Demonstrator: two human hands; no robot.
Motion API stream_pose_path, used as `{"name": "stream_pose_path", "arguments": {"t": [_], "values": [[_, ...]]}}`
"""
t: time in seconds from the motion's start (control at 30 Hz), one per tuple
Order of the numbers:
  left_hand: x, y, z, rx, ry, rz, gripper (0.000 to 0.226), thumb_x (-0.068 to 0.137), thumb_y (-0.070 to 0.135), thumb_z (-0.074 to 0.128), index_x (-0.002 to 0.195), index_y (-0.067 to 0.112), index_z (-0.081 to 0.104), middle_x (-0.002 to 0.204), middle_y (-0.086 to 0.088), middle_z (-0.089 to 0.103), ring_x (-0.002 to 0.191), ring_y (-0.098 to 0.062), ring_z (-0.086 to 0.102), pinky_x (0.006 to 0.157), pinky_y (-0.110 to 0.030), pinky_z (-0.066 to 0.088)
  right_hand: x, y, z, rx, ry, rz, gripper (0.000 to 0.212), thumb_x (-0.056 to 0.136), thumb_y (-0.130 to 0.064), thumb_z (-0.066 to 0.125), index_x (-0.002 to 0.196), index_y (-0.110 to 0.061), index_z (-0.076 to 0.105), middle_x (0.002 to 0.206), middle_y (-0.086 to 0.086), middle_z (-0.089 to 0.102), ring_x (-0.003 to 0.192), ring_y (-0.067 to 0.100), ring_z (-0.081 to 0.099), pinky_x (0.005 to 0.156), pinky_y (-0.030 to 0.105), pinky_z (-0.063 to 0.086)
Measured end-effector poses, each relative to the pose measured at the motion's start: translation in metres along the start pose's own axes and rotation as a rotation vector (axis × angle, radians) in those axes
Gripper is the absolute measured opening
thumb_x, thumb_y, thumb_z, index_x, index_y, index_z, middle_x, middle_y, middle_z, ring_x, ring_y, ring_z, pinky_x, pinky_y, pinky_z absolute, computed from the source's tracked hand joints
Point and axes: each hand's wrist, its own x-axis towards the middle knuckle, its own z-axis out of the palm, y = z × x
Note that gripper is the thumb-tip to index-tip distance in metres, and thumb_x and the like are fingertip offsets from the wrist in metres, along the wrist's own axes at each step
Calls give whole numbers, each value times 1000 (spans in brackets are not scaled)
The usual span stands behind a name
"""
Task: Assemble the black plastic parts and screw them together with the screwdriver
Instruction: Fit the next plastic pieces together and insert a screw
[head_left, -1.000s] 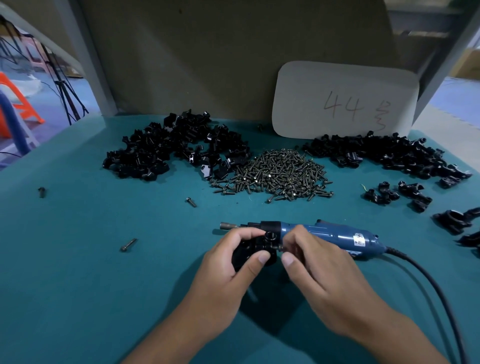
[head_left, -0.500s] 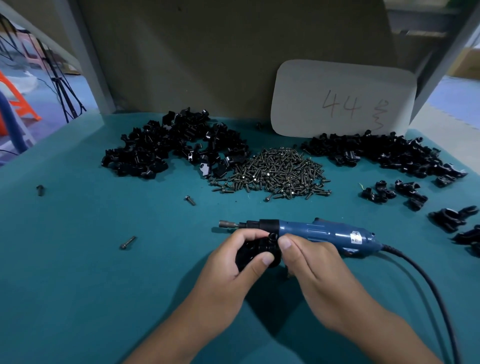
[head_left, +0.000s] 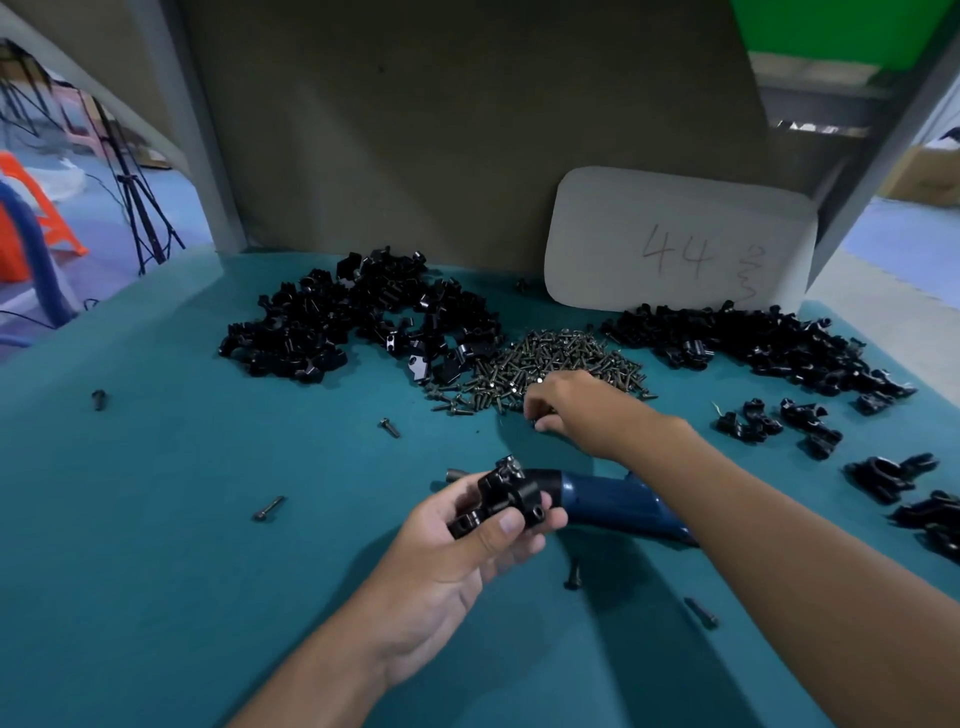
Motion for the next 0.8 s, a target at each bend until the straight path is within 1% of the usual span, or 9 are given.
{"name": "stream_pose_path", "arguments": {"t": [0.1,0.17,0.2,0.3,0.43,0.53,0.63,0.7,0.8], "values": [[1,2,-1,-71,-32,-33,46,70,19,92,107,-1,74,123,-28,67,112,-34,69,85,-26,59,-4,-6,-4,77,78,0,5,100,-26,62,101,-21,60,99,-3,62,91,17,61,82,32,53],[1,2,-2,-137,-31,-50,44,73,12,89,109,-6,72,125,-29,66,112,-35,69,84,-27,59,-23,-17,-14,301,287,44,6,101,-27,62,106,-26,61,92,-13,62,83,1,59,71,12,45],[1,3,-3,-162,-21,-52,43,75,9,85,112,-8,69,125,-29,66,112,-36,69,83,-27,60,-38,-25,-20,403,403,41,9,100,-28,63,108,-31,63,88,-15,63,80,-3,58,68,8,43],[2,2,-5,-192,-20,-54,46,78,8,79,119,-8,64,126,-27,66,112,-34,69,82,-27,60,-99,-53,-21,703,544,-89,9,95,-37,66,104,-39,68,93,-19,69,80,1,64,68,9,45],[2,4,-4,-101,-91,-48,69,79,20,83,134,-7,52,135,-25,62,119,-32,66,88,-27,58,-149,-79,3,1176,529,-154,14,87,-22,78,99,-25,73,93,4,77,81,11,72,69,15,53],[3,4,-8,-83,-97,-43,74,79,21,85,136,-10,48,136,-26,61,121,-32,64,90,-27,57,-153,-80,14,1072,562,-104,17,83,-28,75,100,-31,73,92,-4,78,82,10,73,73,17,55],[5,2,-11,-71,-106,-35,64,80,21,85,130,-8,57,134,-26,62,116,-29,67,90,-27,57,-152,-76,18,898,595,-98,20,83,-40,71,103,-38,72,90,-16,75,83,10,73,74,19,56],[5,0,-12,-22,-113,-42,54,81,24,85,125,0,66,133,-23,64,113,-26,68,88,-28,57,-152,-75,21,869,637,-110,18,83,-40,71,101,-36,73,89,-18,74,81,8,72,73,16,55],[5,-2,-13,107,-72,-51,57,75,37,88,124,13,70,131,-11,68,106,-14,67,82,-30,50,-153,-76,23,853,675,-123,13,84,-38,73,96,-35,73,88,-20,74,79,5,71,72,13,53]]}}
